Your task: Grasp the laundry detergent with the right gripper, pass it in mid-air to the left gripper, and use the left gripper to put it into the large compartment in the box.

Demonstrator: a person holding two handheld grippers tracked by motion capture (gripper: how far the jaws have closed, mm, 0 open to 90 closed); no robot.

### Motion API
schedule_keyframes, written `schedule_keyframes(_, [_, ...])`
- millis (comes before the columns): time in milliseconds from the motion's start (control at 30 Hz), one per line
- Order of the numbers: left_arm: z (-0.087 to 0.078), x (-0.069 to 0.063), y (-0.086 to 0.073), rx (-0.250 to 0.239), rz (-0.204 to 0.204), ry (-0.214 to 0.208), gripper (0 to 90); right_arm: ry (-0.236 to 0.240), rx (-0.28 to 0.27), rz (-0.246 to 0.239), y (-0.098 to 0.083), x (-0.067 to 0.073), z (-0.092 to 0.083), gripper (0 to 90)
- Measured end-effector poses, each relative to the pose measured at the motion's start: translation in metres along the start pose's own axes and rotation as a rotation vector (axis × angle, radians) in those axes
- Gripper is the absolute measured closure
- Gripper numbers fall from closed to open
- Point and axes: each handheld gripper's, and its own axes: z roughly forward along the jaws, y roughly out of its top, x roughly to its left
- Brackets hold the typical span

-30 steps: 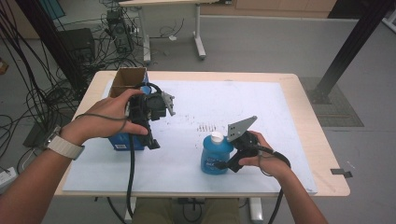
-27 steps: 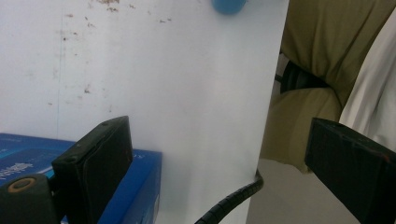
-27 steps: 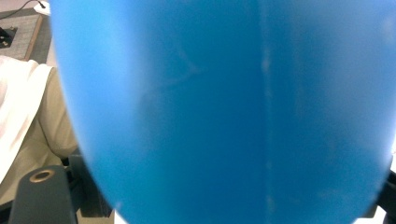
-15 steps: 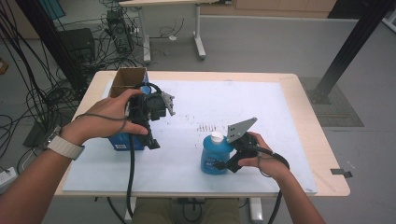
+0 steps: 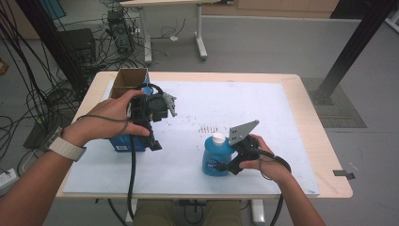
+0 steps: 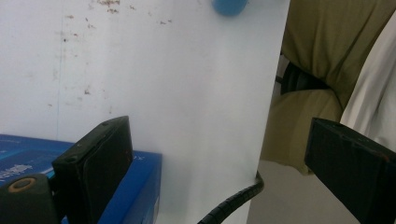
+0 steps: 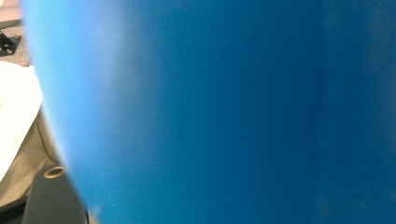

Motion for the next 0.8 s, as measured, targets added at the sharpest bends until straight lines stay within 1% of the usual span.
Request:
schedule_keyframes(333, [0.0002, 0.0007, 0.0006, 0.002, 0.006, -0.002, 8.3, 0.001, -0.013, 0.003, -0.0025, 0.0001, 0.0013, 20.2])
schedule_keyframes(367, [0.0009, 0.0004, 0.0007, -0.004, -0.002, -0.003, 8.2, 0.002, -0.016, 0.004, -0.0030, 0.0001, 0.0016, 20.6])
schedule_keyframes(600, [0.0012, 0.0008, 0.0007, -0.004, -0.003, -0.003, 8.2, 0.005, -0.035, 0.008, -0.0050, -0.0005, 0.0029, 21.6])
schedule_keyframes(633, [0.0012, 0.0013, 0.0007, 0.006, 0.005, -0.004, 8.2, 0.008, -0.038, 0.007, -0.0052, -0.0006, 0.0035, 21.8])
schedule_keyframes(800, [0.0028, 0.0014, 0.0002, 0.005, 0.003, -0.008, 8.3, 0.008, -0.042, 0.006, -0.0054, -0.0005, 0.0039, 22.3])
